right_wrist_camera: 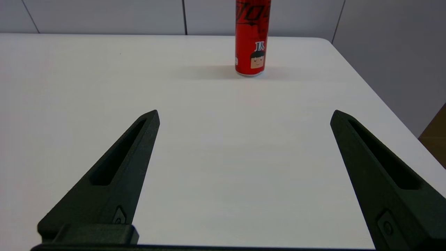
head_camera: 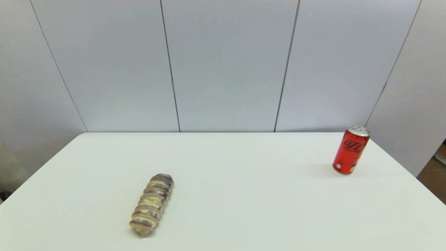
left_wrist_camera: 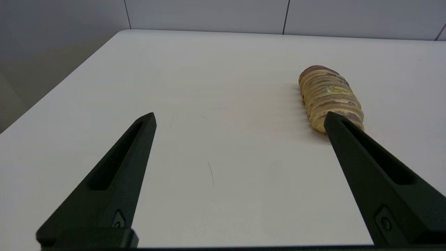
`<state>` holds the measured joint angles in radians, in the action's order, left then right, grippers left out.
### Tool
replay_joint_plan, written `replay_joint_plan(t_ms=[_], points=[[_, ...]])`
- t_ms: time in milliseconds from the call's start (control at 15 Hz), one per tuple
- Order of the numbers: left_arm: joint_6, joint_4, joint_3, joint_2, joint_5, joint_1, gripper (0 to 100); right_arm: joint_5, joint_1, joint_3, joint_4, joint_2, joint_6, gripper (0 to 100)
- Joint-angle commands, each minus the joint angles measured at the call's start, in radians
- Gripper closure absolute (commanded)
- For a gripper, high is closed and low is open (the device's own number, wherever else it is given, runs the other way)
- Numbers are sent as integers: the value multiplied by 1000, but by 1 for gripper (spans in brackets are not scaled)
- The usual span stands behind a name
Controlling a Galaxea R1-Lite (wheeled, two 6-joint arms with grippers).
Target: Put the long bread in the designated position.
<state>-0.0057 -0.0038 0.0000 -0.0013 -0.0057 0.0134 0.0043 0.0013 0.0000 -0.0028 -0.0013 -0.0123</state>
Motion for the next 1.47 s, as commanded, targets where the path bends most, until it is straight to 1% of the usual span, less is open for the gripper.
replay_joint_plan(t_ms=[67,267,400,533,667,933,1000,1133,1267,1333,1467], points=[[0,-1,0,1,0,0,0,0,-1,2,0,1,0,0],[9,2,0,1,-2,0,0,0,0,2,0,1,-1,0],[6,-12,-5,1,16,-3,0,0,0,2,0,1,0,0],[7,-4,-103,17,4,-3,0,0,0,2,0,1,-1,0],[1,-7,-275,164,-14,-1,0,0,0,2,0,1,-1,0],[-5,-7,-764,584,-22,-1,0,0,0,2,0,1,-1,0],[-2,-4,-876,687,-34,-9,0,0,0,2,0,1,0,0],[-2,13,-1095,897,-53,-70,0,0,-1,2,0,1,0,0],[4,99,-1200,1043,-54,-118,0,0,0,2,0,1,0,0],[3,159,-1253,1124,-56,-159,0,0,0,2,-2,1,0,0],[6,257,-1319,1244,-54,-193,0,0,0,2,-2,1,0,0]])
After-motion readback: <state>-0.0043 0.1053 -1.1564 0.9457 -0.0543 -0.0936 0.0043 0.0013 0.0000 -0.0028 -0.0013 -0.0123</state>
